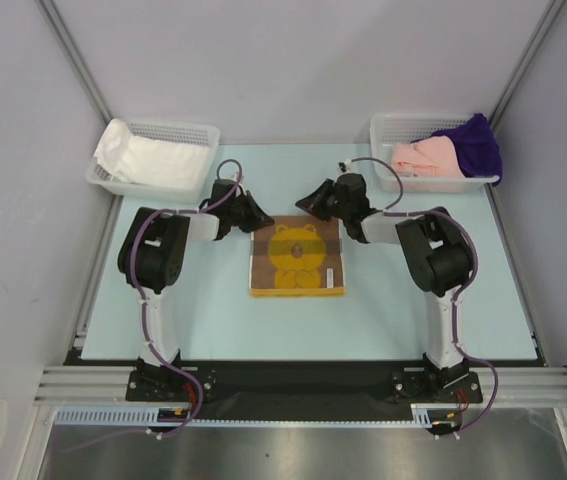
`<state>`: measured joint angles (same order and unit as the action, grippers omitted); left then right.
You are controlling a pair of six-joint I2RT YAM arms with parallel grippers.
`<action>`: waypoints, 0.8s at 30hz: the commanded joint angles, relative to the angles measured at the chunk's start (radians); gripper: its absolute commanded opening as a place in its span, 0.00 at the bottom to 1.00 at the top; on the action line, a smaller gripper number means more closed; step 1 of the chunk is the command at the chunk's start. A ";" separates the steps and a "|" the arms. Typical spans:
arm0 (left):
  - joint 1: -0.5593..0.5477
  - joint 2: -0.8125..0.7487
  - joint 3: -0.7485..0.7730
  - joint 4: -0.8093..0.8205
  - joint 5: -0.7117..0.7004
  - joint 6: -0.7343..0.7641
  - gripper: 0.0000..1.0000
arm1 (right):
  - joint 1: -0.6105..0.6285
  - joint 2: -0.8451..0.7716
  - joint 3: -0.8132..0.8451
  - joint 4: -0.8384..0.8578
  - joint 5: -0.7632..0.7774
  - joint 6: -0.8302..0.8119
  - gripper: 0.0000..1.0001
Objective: Fold and stack the towels
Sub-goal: Fold the towel
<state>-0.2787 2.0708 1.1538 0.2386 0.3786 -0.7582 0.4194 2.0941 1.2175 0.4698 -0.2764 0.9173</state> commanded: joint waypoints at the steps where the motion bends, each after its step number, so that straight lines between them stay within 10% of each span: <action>1: -0.005 0.014 0.007 0.018 0.028 0.022 0.04 | 0.064 0.024 0.054 0.053 0.003 0.067 0.00; 24: 0.001 0.014 0.020 -0.058 -0.007 0.056 0.03 | 0.027 0.095 -0.030 -0.075 0.269 0.180 0.00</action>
<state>-0.2790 2.0743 1.1618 0.2234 0.3813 -0.7326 0.4816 2.2139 1.2140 0.5209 -0.1364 1.0931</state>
